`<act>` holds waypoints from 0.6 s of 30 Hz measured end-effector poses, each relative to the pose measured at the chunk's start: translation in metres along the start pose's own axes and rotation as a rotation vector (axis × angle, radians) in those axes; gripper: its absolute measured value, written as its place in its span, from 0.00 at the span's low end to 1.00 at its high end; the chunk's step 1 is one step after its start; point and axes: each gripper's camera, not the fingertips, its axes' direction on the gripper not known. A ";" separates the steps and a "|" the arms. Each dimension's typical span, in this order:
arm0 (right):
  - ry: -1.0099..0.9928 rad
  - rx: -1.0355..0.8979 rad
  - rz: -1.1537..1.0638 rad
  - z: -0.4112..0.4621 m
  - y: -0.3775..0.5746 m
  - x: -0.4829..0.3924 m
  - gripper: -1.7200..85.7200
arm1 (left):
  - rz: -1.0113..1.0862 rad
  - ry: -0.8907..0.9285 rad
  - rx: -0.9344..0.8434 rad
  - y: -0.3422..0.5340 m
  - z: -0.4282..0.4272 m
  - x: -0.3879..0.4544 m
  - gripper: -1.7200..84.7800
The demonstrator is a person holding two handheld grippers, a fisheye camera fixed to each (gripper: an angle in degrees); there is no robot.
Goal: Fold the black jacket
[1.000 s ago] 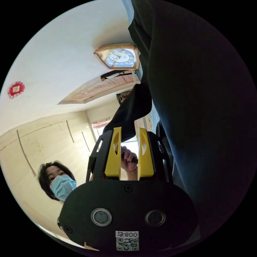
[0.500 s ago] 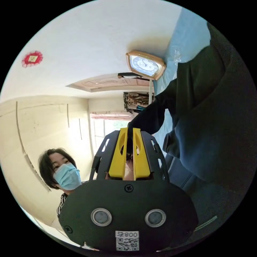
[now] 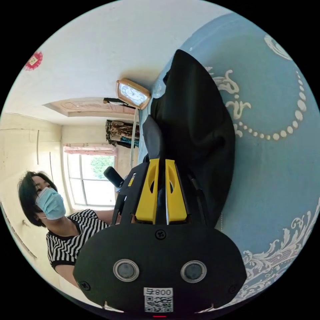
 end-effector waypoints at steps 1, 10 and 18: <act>0.025 0.002 0.005 0.004 0.002 0.002 0.05 | 0.000 -0.015 -0.001 -0.001 -0.007 -0.005 0.04; 0.230 0.062 -0.091 0.016 -0.002 -0.034 0.07 | -0.614 -0.317 0.424 0.030 -0.187 -0.166 0.15; 0.543 0.273 -0.322 0.051 -0.015 -0.137 0.09 | -0.933 -0.019 0.536 0.055 -0.218 -0.286 0.13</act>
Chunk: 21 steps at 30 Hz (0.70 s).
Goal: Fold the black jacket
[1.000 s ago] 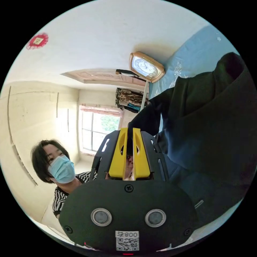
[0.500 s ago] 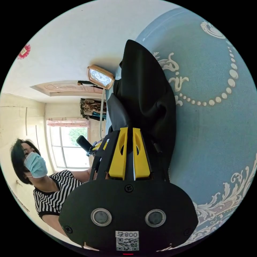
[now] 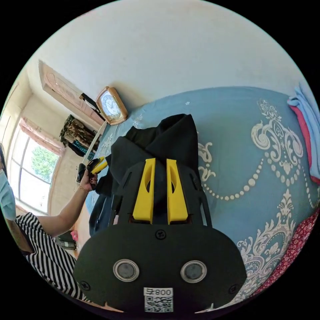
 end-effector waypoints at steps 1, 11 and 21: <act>0.011 0.023 -0.022 0.002 -0.008 -0.014 0.09 | -0.018 0.020 0.017 -0.004 -0.004 -0.006 0.11; -0.139 -0.077 -0.298 0.106 -0.093 -0.129 0.10 | -0.007 0.148 -0.032 -0.040 -0.020 -0.025 0.09; -0.122 -0.513 -0.376 0.277 -0.158 -0.202 0.10 | 0.070 0.127 -0.067 -0.036 -0.033 -0.039 0.04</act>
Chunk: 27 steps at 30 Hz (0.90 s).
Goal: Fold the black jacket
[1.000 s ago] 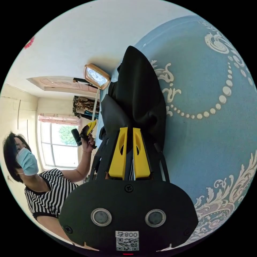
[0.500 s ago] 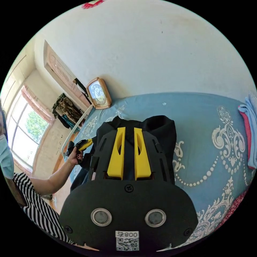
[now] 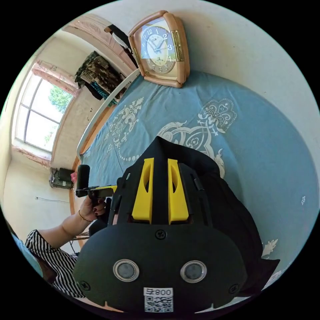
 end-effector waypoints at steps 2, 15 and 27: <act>0.018 -0.065 0.010 0.013 -0.005 0.000 0.07 | 0.015 0.013 0.004 0.007 -0.005 -0.003 0.04; -0.110 0.212 0.100 -0.020 0.064 0.018 0.02 | 0.069 -0.022 0.087 0.072 -0.036 -0.023 0.07; 0.245 0.144 0.207 -0.038 0.364 0.013 0.02 | 0.539 -0.516 -0.169 0.136 0.055 0.039 0.03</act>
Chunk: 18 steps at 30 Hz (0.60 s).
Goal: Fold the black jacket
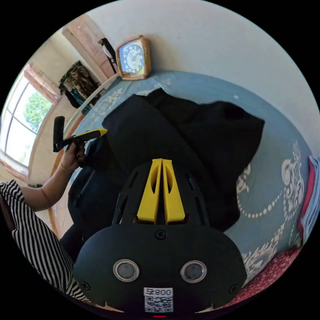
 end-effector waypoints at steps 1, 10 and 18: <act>-0.038 -0.040 0.030 0.013 0.018 0.014 0.02 | -0.004 0.000 -0.058 0.001 0.015 -0.003 0.03; -0.084 0.188 0.193 -0.027 0.116 0.067 0.02 | 0.098 -0.029 -0.041 0.044 0.013 0.031 0.02; -0.213 0.208 0.302 -0.031 0.191 0.116 0.02 | 0.064 0.005 -0.120 0.088 0.025 0.018 0.03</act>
